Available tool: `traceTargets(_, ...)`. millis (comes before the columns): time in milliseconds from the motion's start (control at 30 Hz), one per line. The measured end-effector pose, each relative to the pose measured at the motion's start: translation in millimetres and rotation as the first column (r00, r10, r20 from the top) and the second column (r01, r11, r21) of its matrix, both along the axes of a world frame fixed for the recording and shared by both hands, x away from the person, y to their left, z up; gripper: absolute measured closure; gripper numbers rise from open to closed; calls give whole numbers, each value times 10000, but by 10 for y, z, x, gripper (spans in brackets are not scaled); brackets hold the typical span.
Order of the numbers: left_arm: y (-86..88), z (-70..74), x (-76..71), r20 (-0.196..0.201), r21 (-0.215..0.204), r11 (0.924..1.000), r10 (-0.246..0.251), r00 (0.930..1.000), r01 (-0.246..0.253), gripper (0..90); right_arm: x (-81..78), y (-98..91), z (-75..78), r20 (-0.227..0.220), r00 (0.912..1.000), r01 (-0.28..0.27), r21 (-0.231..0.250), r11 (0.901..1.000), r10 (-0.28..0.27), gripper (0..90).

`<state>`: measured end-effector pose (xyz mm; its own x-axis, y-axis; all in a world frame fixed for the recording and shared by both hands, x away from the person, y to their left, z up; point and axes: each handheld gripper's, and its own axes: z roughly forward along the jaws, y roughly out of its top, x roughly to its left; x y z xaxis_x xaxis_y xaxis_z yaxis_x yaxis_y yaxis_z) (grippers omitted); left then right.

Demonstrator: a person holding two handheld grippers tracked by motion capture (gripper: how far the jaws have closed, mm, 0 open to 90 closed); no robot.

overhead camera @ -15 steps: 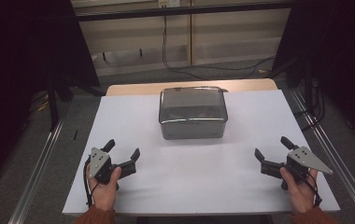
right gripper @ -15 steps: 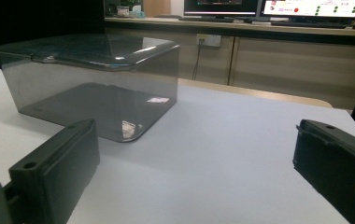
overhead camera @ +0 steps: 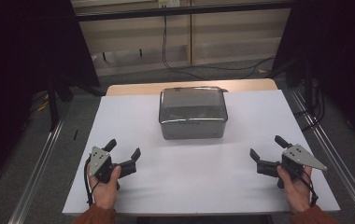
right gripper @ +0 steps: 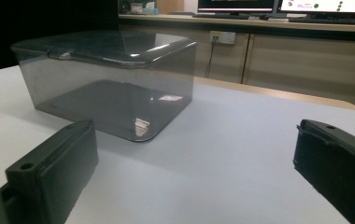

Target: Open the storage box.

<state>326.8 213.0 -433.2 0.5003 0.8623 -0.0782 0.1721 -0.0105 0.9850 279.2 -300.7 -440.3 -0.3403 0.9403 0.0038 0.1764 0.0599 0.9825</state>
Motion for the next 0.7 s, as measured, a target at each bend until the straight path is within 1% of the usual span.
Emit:
traceTargets(67,0,-2,-10,12,25,10000,-12,10000,12,21,6,12,0,-58,10000,-36,11,10000,36,0)
traceTargets(100,-4,2,-17,89,100,9999,79,9999,-80,21,21,42,6,-57,9998,-187,-6,9998,187,0)
traceTargets(133,-8,10,-21,154,190,9997,181,9997,-184,21,29,51,9,-79,9997,-226,33,9997,227,0)
traceTargets(233,-18,14,-20,202,47,9999,161,9997,-162,20,49,76,11,-51,9994,-341,73,9994,341,0)
traceTargets(300,-15,15,-22,214,137,9999,89,9997,-92,21,69,108,9,-108,9989,-447,101,9990,448,0)
traceTargets(333,-18,13,-20,195,64,10000,60,9998,-61,21,72,123,8,-149,9987,-485,148,9987,488,0)
traceTargets(400,-16,10,-13,153,46,10000,-17,9999,17,21,92,175,6,-172,9969,-761,45,9971,762,0)
traceTargets(433,-19,10,-12,136,-112,9999,-11,9999,13,21,97,190,8,-164,9968,-776,-12,9970,776,0)
traceTargets(500,-20,10,-13,135,-124,9999,-7,9999,8,20,108,223,11,-150,9961,-868,-34,9962,867,0)
traceTargets(533,-23,6,-20,128,14,10000,-11,9999,11,20,117,246,10,-162,9957,-918,-35,9958,917,0)
traceTargets(600,-25,3,-21,113,-7,10000,-56,9999,57,20,138,292,9,-234,9955,-918,65,9958,920,0)
traceTargets(667,-30,4,-24,112,54,10000,-67,9999,66,21,144,319,11,-239,9954,-934,-29,9956,933,0)
traceTargets(700,-27,5,-24,136,44,10000,-77,9999,77,21,158,374,18,-145,9941,-1080,-297,9937,1076,0)
